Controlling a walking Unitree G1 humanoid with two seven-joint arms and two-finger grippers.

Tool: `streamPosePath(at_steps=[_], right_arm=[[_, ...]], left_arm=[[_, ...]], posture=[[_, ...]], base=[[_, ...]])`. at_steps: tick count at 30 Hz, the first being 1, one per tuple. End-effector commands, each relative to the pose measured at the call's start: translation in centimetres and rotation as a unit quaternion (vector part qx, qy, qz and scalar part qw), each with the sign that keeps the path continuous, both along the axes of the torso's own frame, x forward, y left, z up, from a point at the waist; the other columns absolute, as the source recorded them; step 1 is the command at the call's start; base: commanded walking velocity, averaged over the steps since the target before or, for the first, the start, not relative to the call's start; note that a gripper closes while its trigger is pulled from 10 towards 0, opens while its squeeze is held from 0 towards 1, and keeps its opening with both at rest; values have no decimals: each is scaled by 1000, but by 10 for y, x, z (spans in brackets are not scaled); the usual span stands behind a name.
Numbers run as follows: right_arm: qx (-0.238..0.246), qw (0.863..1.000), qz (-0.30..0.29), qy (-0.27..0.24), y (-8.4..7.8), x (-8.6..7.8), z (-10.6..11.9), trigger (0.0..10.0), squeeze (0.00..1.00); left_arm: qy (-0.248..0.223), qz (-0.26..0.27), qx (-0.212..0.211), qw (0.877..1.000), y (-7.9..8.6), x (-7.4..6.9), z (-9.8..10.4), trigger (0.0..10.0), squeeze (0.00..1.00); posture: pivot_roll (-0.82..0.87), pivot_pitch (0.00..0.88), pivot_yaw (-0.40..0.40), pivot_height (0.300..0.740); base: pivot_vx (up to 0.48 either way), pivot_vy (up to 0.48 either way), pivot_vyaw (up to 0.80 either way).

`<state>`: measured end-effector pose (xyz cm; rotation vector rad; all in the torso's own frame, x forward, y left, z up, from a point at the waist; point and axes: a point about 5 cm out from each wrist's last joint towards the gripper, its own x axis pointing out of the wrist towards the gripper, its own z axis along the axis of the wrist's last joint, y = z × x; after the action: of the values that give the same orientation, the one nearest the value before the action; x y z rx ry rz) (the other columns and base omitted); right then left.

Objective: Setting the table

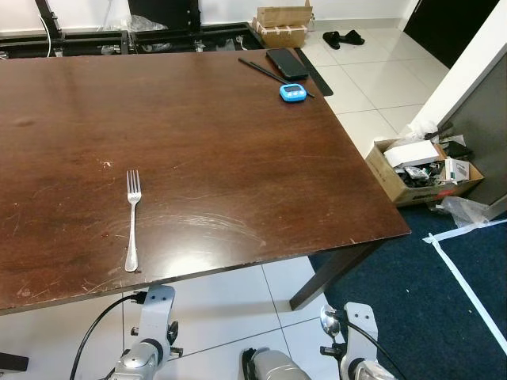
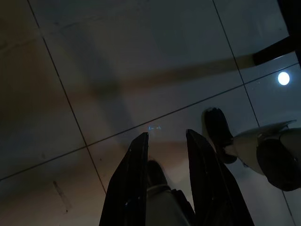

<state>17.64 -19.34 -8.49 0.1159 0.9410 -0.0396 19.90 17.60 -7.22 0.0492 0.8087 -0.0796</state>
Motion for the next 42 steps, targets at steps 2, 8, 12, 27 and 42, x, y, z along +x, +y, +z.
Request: streamPosePath(at_steps=[2, 8, 12, 27, 42], right_arm=[[-3, 1000, 1, 3, -2, -4, -1, 10000, 0], [-4, 1000, 2, 3, -3, -4, -1, 10000, 0], [-5, 1000, 2, 3, -4, -5, -1, 10000, 0], [-5, 1000, 4, 3, -4, -6, -2, 10000, 0], [-5, 1000, 4, 2, -4, -5, -1, 10000, 0]], left_arm=[[3, 3, -5, 1000, -2, -3, -2, 10000, 0], [3, 2, -6, 1000, -2, -3, -2, 10000, 0], [3, 2, -6, 1000, -2, -4, -2, 10000, 0], [3, -1, -6, 1000, -2, -4, -2, 10000, 0], [1, -1, -9, 1000, -3, -2, -1, 10000, 0]], posture=[[36, 58, -27, 740], [36, 62, -29, 740], [36, 64, -28, 740], [38, 70, -28, 740], [36, 71, -29, 740]], base=[[-306, 0, 0], [-335, 0, 0], [-335, 0, 0], [-318, 0, 0], [-350, 0, 0]])
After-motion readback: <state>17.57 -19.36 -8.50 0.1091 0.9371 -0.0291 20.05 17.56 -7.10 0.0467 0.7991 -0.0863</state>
